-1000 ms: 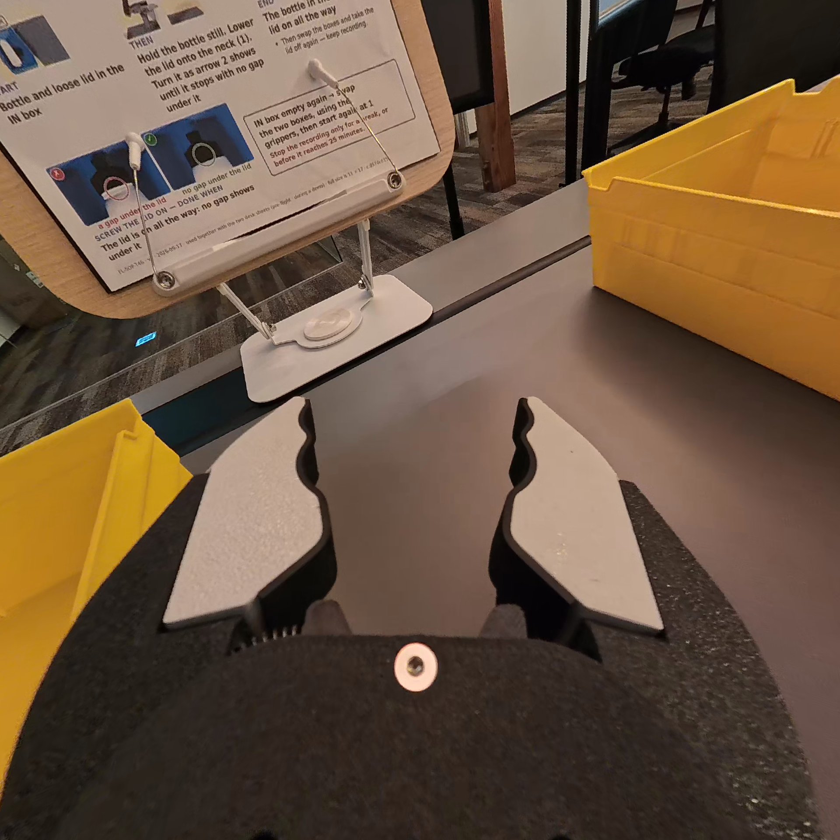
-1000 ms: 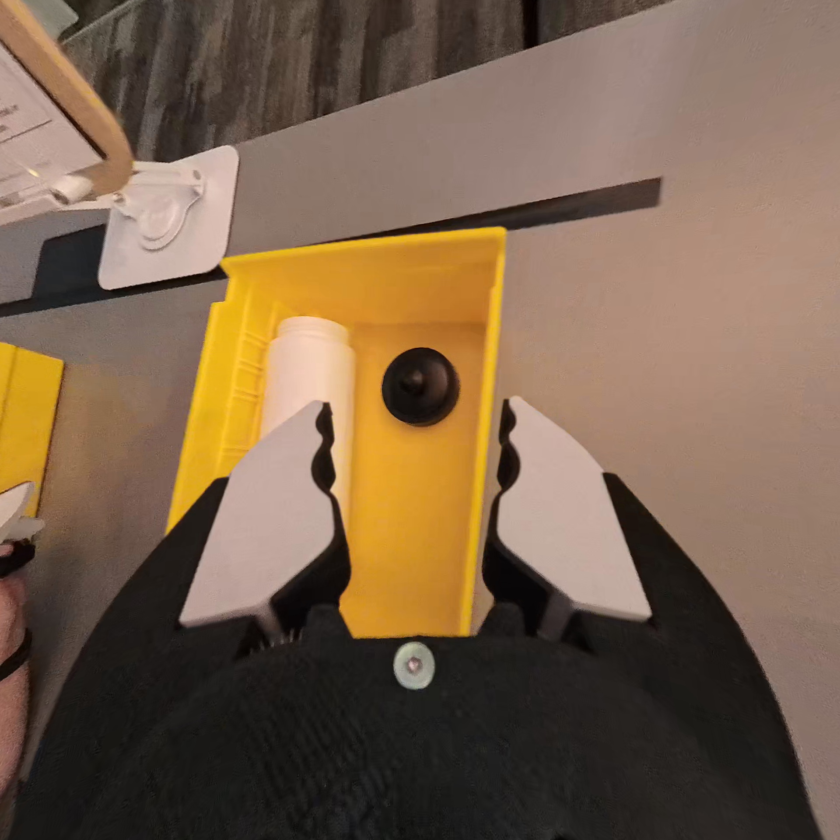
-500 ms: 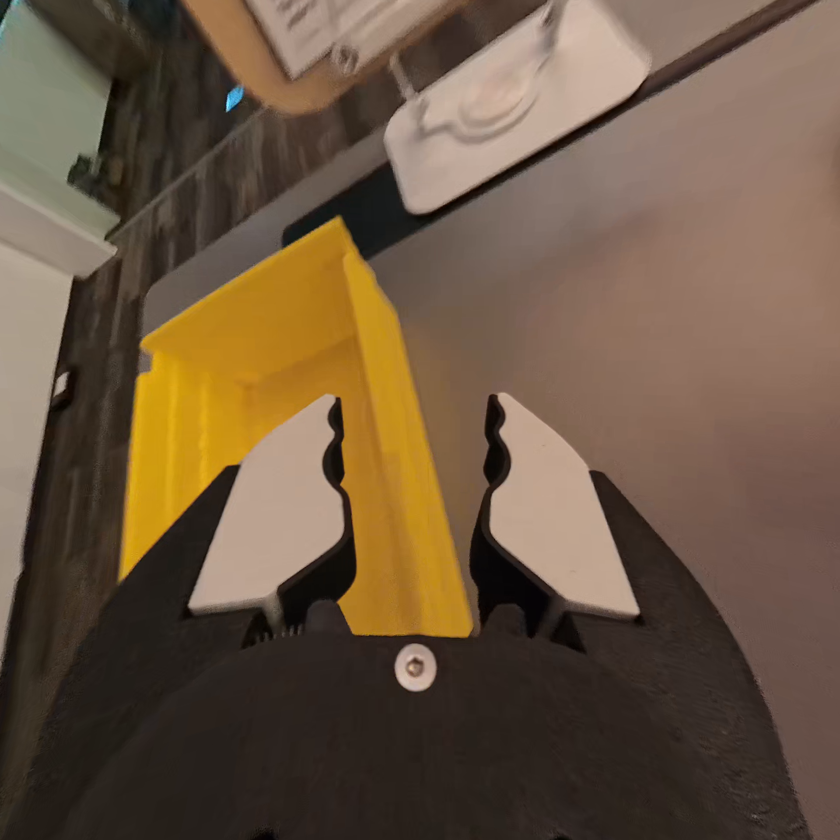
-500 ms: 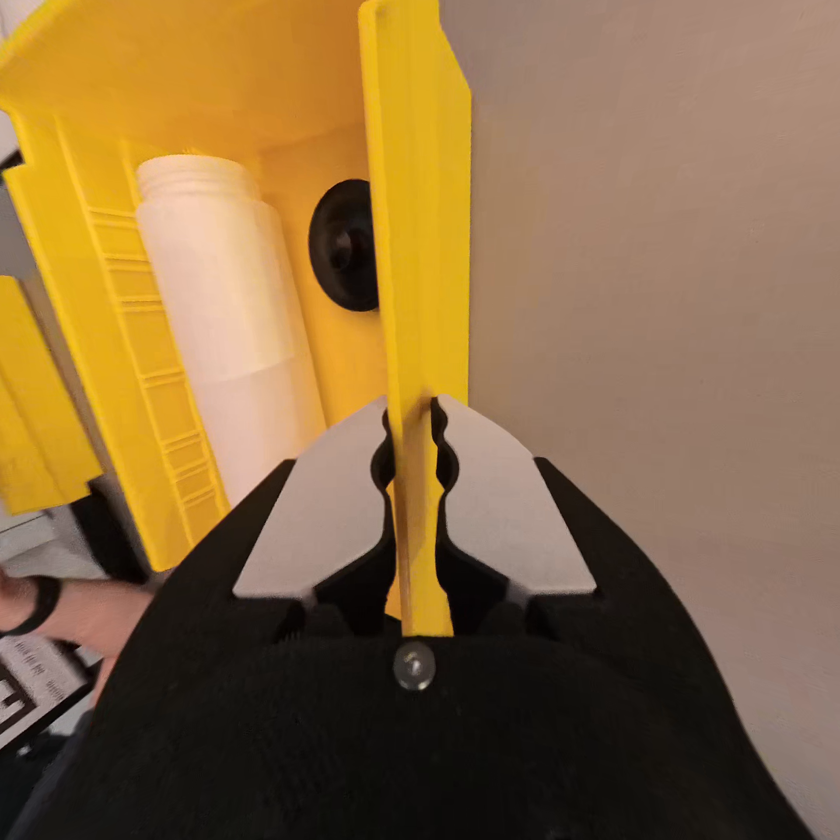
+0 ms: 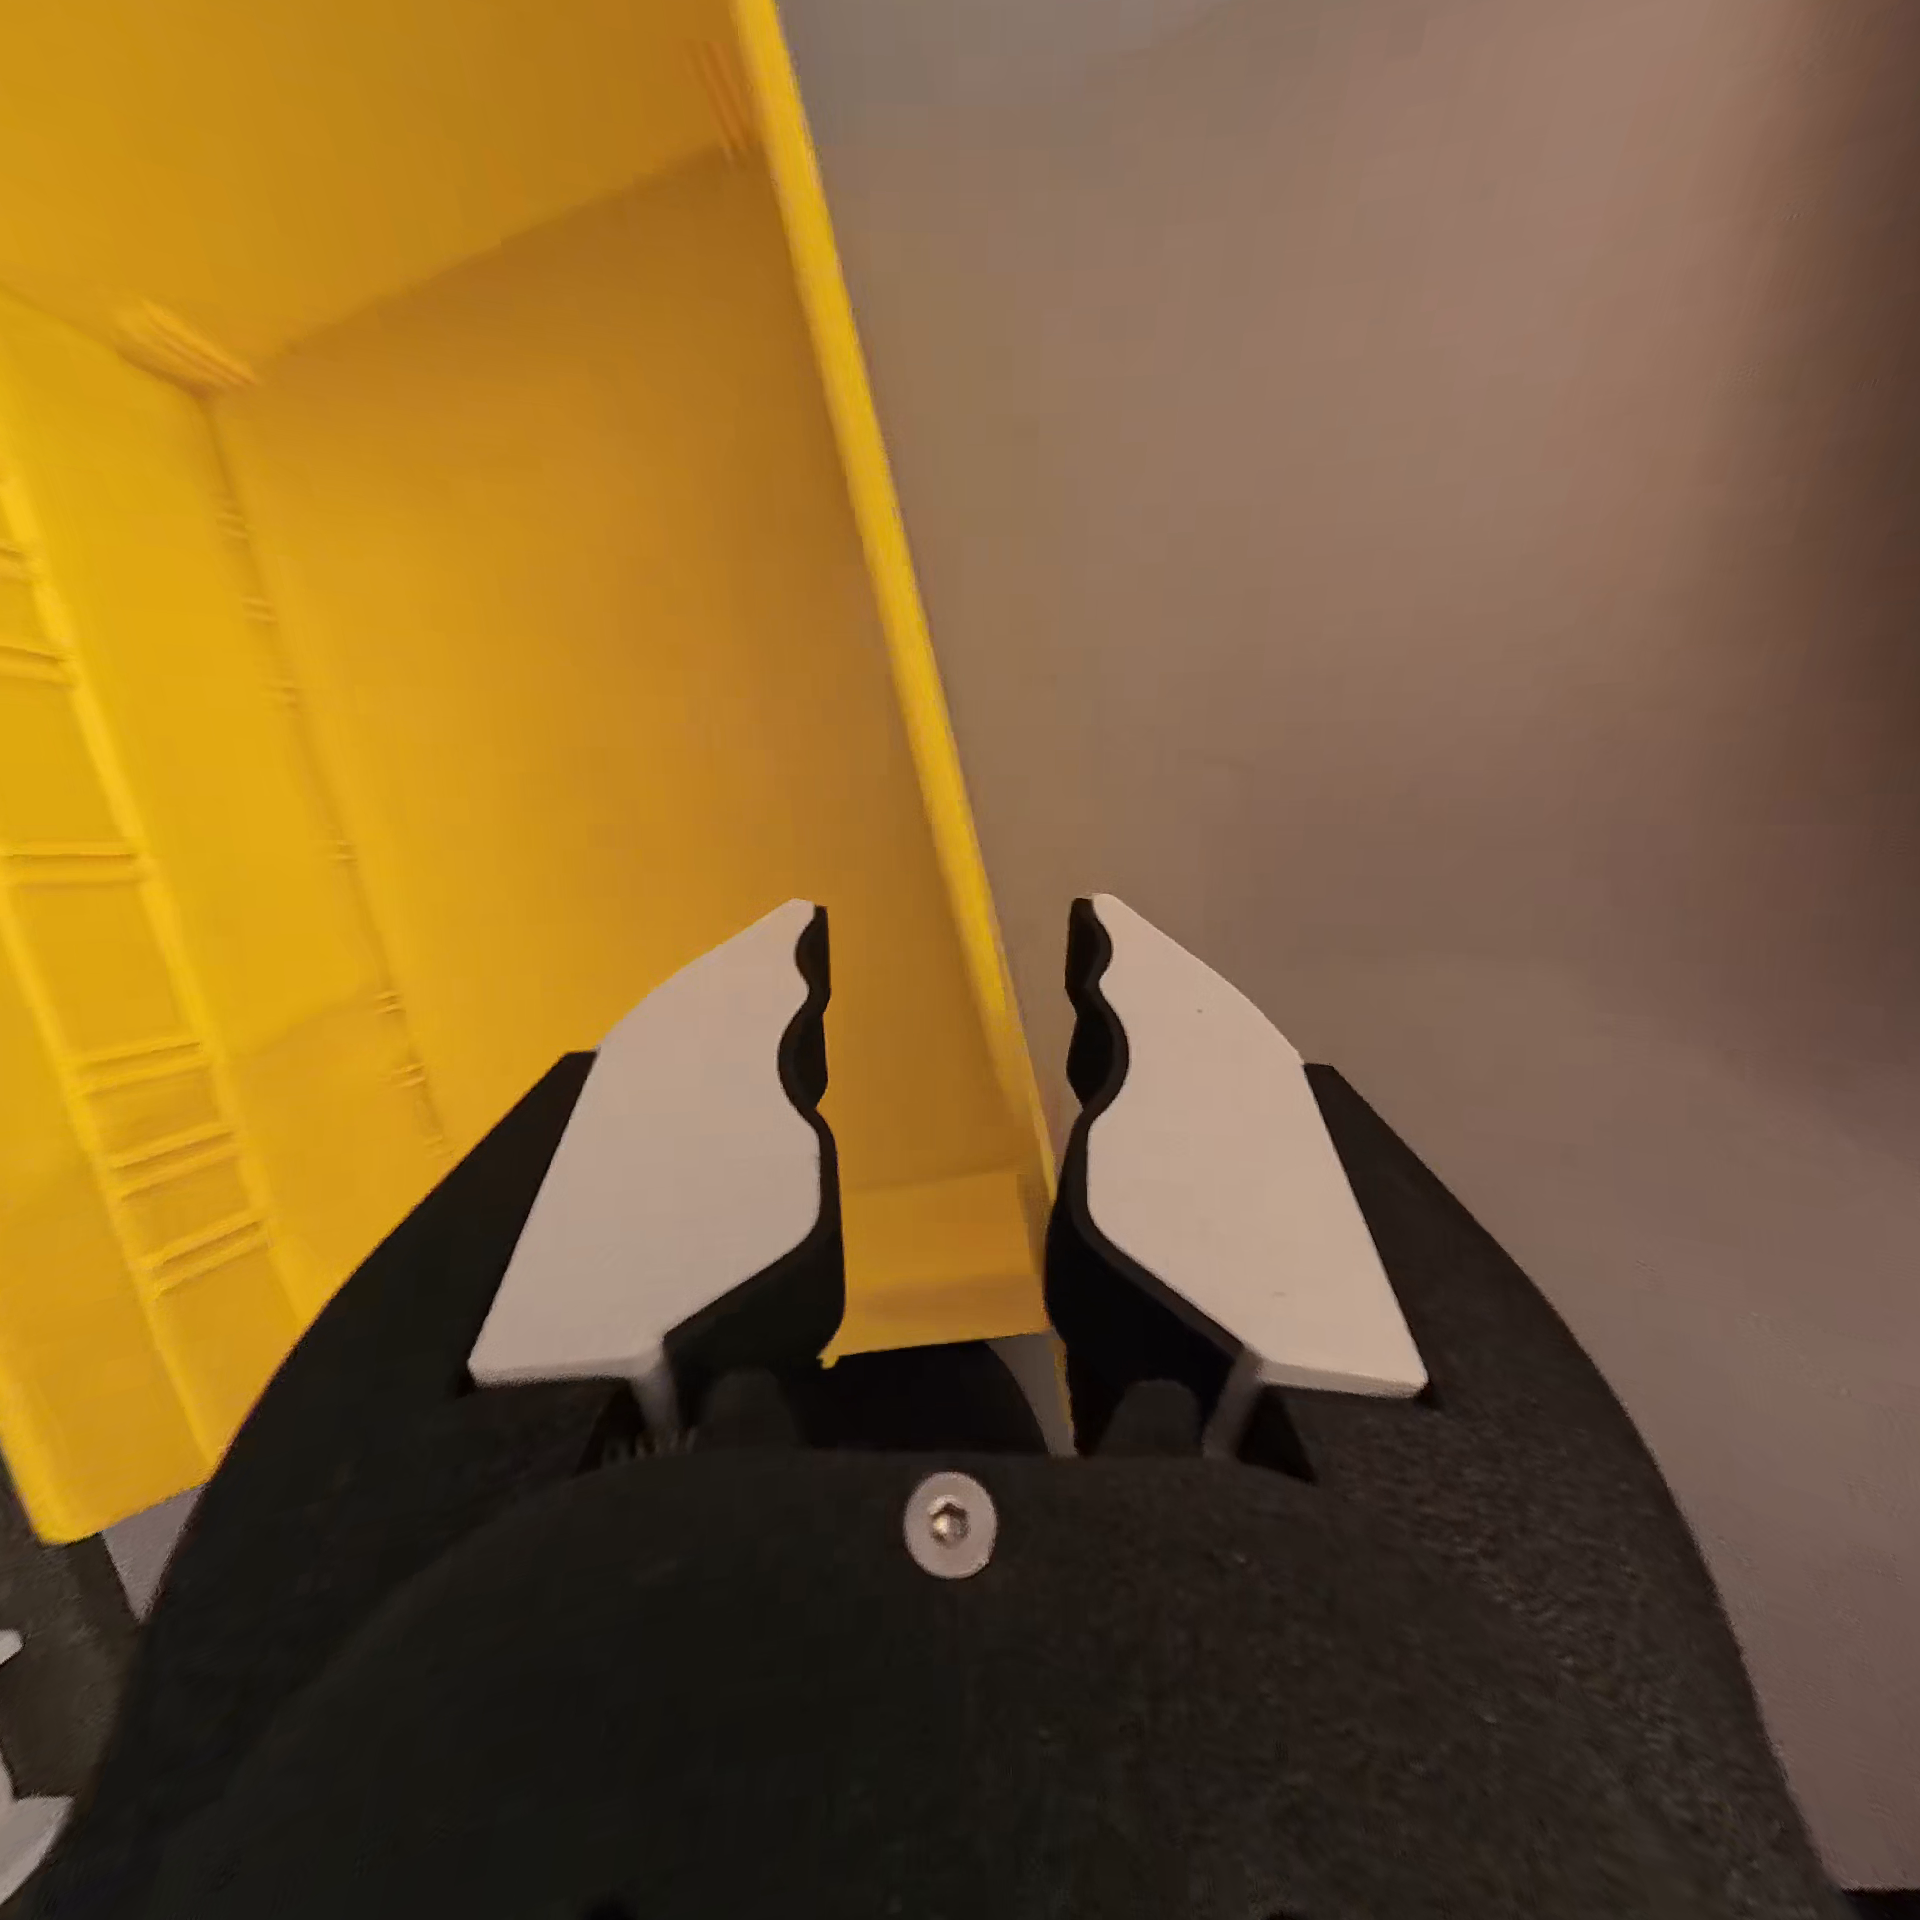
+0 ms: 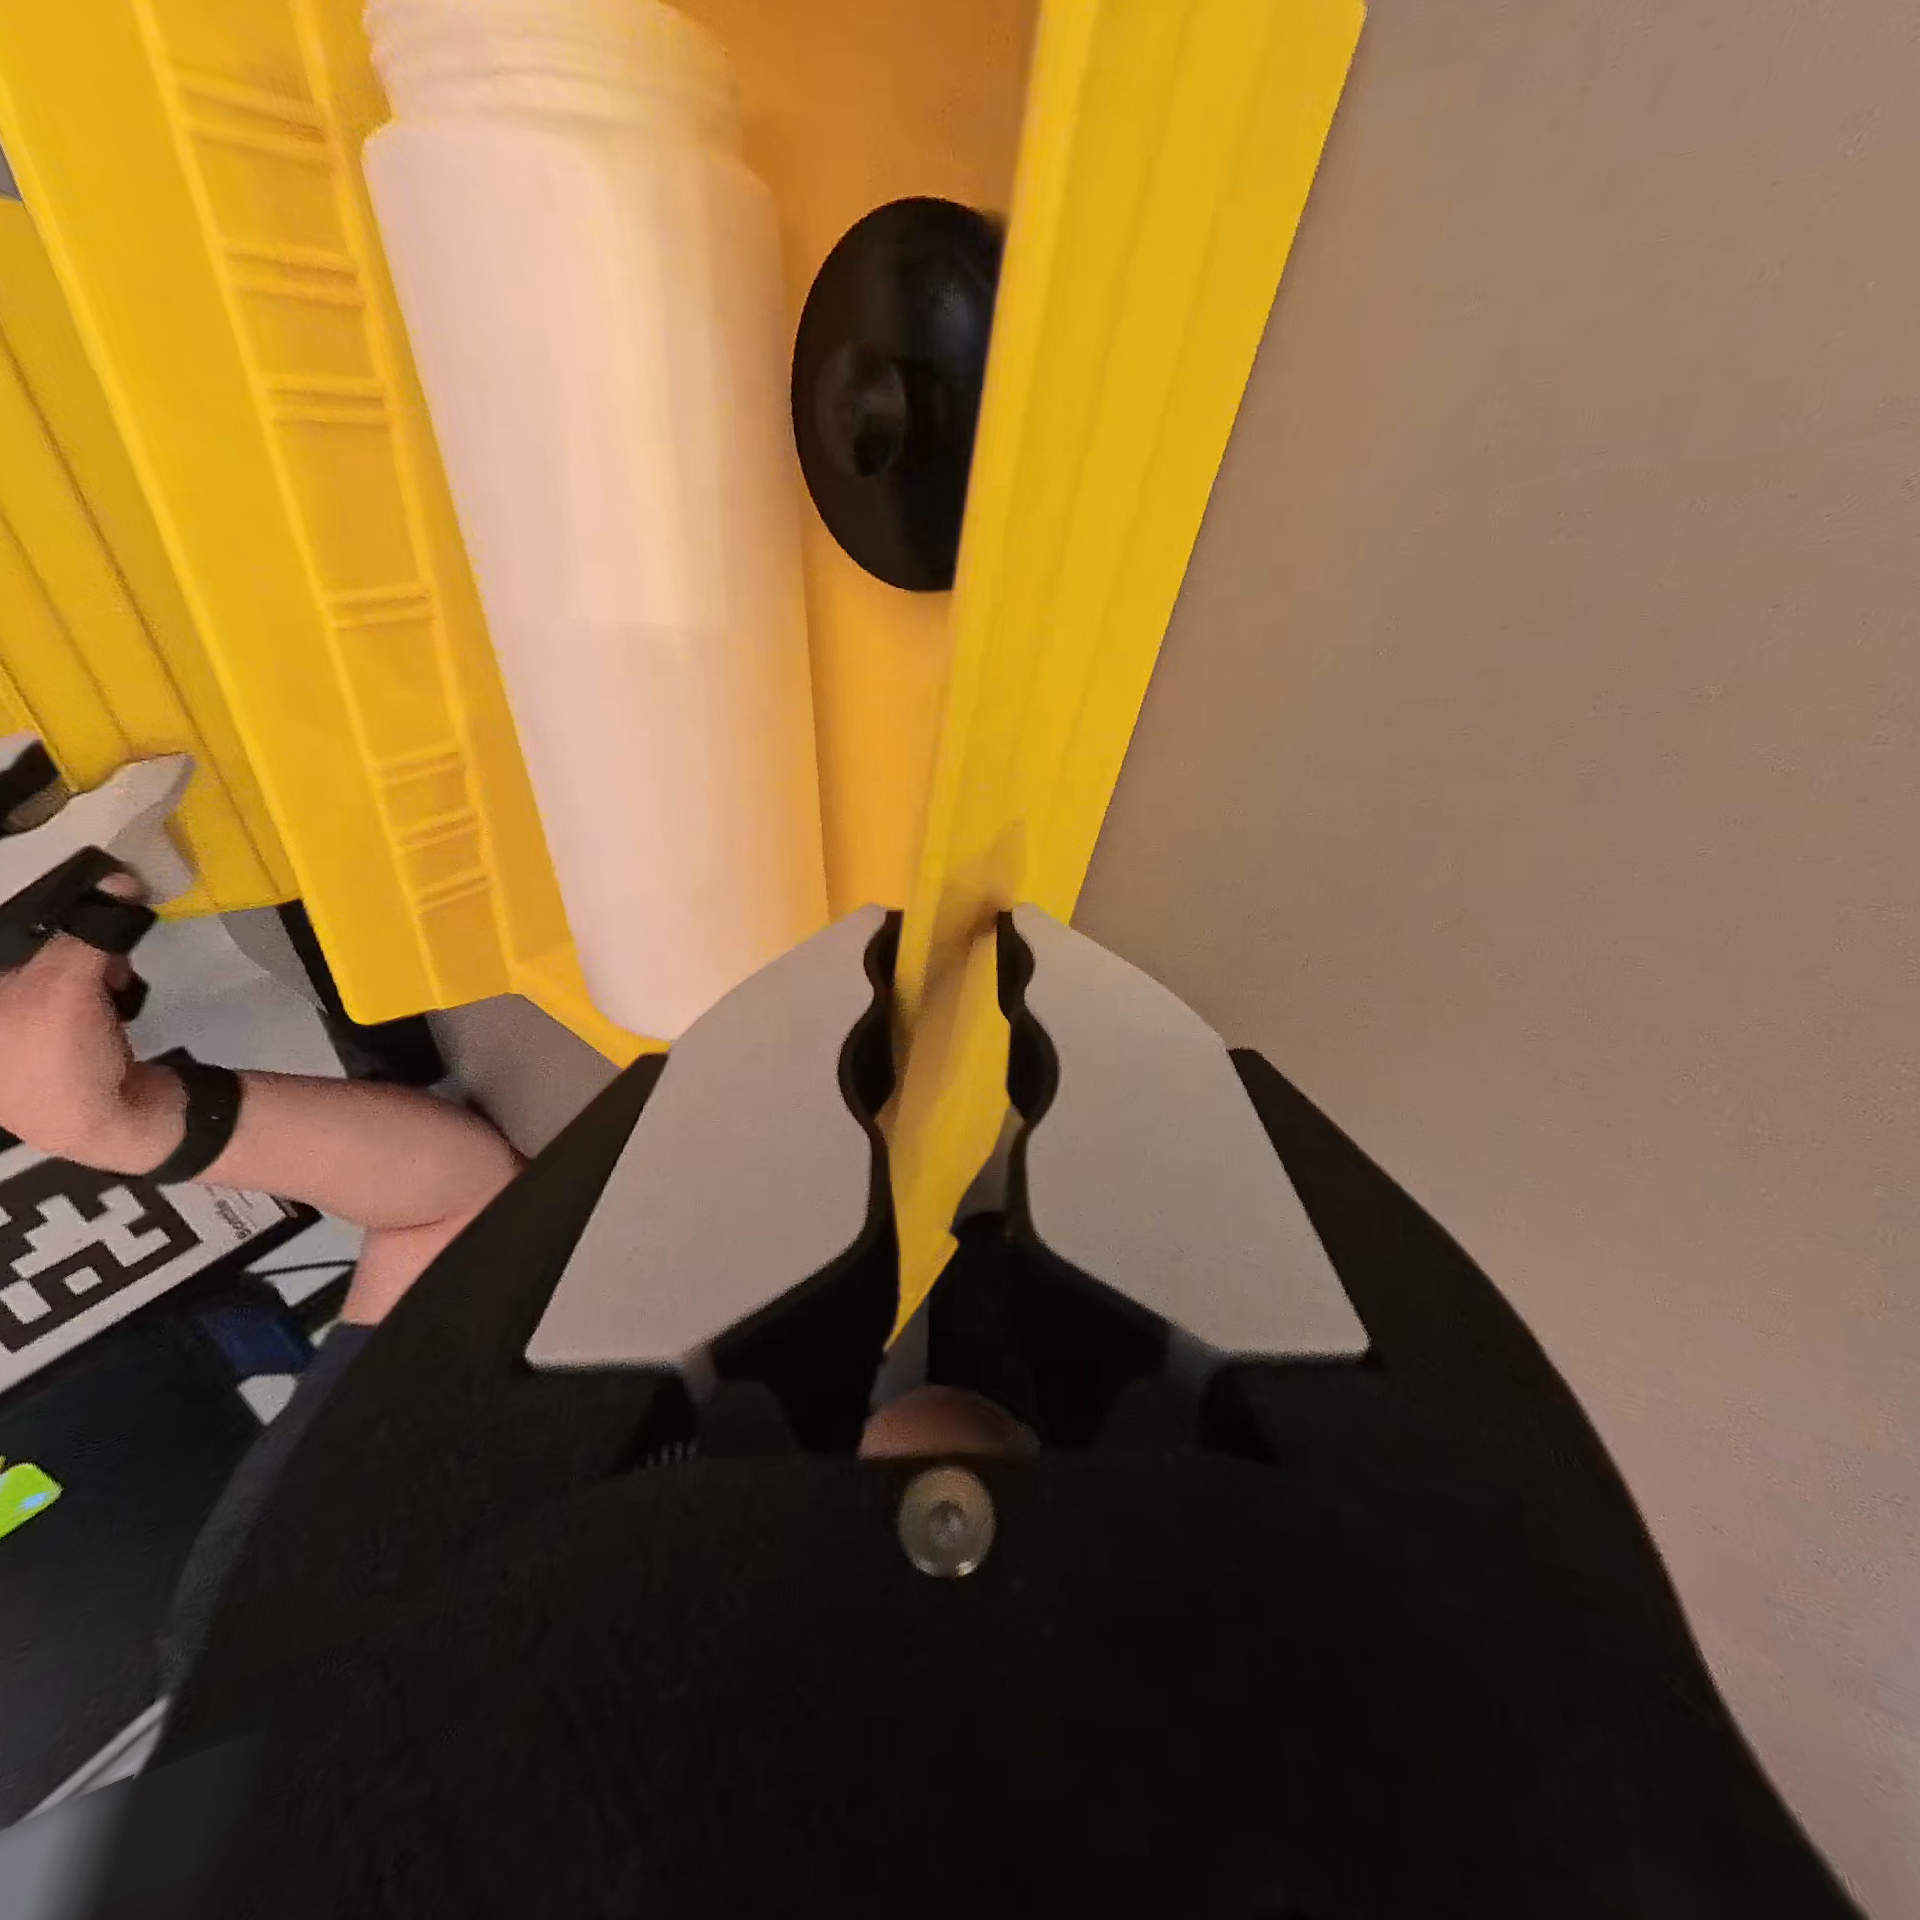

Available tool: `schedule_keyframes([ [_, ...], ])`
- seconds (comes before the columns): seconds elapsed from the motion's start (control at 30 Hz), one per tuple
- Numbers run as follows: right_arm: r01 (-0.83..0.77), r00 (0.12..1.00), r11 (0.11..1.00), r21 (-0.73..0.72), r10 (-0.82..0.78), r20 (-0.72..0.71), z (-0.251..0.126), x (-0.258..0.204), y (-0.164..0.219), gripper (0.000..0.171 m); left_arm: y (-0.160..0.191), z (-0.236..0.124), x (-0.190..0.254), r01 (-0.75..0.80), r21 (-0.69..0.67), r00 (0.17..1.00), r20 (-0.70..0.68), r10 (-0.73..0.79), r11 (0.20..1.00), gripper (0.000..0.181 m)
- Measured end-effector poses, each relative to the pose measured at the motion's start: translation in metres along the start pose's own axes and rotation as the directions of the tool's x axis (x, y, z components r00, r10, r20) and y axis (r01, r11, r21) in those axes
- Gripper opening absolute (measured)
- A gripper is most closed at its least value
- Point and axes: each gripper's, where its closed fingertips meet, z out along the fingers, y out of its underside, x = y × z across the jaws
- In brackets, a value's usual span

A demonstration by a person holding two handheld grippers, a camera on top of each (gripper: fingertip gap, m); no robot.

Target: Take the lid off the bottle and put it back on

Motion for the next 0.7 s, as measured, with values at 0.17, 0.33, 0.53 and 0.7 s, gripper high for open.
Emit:
schedule_keyframes([
  [0.17, 0.124, 0.990, 0.992, -0.036, -0.126, -0.070, 0.021, -0.029, -0.012, 0.015, 0.000, 0.010, 0.011, -0.074, -0.035, 0.997, 0.009, 0.074, 0.997, 0.030],
  [0.33, 0.226, 0.969, 0.971, -0.076, -0.233, -0.089, 0.042, -0.057, -0.017, 0.014, -0.006, 0.013, 0.011, -0.131, -0.029, 0.988, 0.079, 0.133, 0.991, 0.022],
  [0.53, 0.343, 0.923, 0.931, -0.125, -0.359, -0.139, 0.054, -0.071, -0.019, 0.013, -0.018, 0.018, 0.022, -0.173, 0.016, 0.983, 0.074, 0.171, 0.985, 0.030],
  [0.7, 0.358, 0.921, 0.924, -0.132, -0.372, -0.110, 0.053, -0.070, -0.021, 0.014, -0.026, 0.018, 0.036, -0.217, 0.055, 0.975, 0.052, 0.214, 0.975, 0.029],
])
